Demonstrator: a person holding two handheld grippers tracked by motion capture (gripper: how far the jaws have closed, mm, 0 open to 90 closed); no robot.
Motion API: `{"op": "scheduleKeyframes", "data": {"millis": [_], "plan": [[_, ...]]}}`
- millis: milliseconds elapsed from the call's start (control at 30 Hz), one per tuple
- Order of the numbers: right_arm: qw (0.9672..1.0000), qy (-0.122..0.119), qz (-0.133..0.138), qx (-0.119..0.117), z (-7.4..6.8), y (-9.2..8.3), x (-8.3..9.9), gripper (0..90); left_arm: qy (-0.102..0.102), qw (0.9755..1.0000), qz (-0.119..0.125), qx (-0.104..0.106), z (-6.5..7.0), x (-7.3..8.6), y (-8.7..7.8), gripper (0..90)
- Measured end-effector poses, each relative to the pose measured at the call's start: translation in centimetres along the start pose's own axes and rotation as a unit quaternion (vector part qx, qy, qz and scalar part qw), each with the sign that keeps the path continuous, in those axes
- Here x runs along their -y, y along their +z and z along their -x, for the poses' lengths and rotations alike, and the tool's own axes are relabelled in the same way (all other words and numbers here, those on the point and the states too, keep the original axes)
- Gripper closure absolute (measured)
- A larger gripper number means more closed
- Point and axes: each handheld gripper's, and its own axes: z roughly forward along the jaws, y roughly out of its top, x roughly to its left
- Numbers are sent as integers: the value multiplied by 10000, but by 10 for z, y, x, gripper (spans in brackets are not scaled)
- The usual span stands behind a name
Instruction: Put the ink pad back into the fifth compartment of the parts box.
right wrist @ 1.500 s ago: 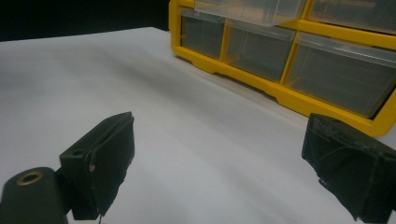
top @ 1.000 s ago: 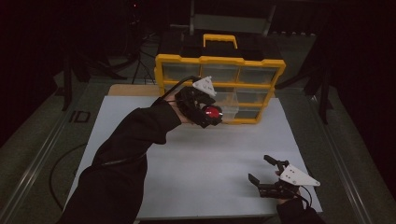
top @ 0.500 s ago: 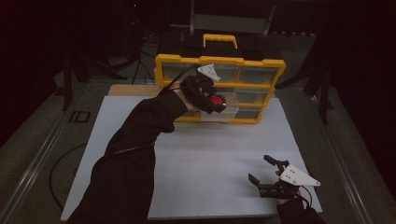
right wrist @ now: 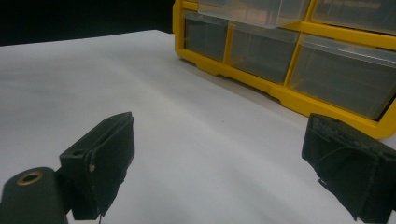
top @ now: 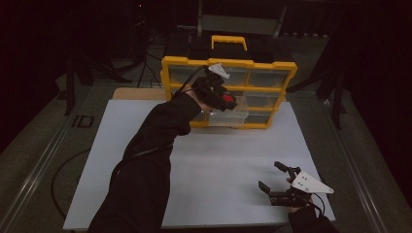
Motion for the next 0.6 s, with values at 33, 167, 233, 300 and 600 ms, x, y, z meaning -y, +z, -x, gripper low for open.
{"op": "scheduleKeyframes", "data": {"millis": [33, 167, 233, 300, 600], "plan": [[10000, 4, -3, -8, 0, 0, 0, 96, -46, 10000, 5, 18, -1, 1, 2, 307], [10000, 4, -14, -33, -1, 1, 0, 96, -215, 9997, -20, -85, -5, 1, 6, 307], [10000, 4, -23, -44, 0, 1, 0, 96, -208, 9998, 11, -54, -5, 1, 8, 307], [10000, 25, -6, -45, 0, 1, 1, 96, -241, 9997, 18, -79, -5, 1, 10, 306], [10000, 18, -11, -54, 0, 1, 1, 96, -362, 9992, 61, -174, -8, 1, 19, 304]]}}
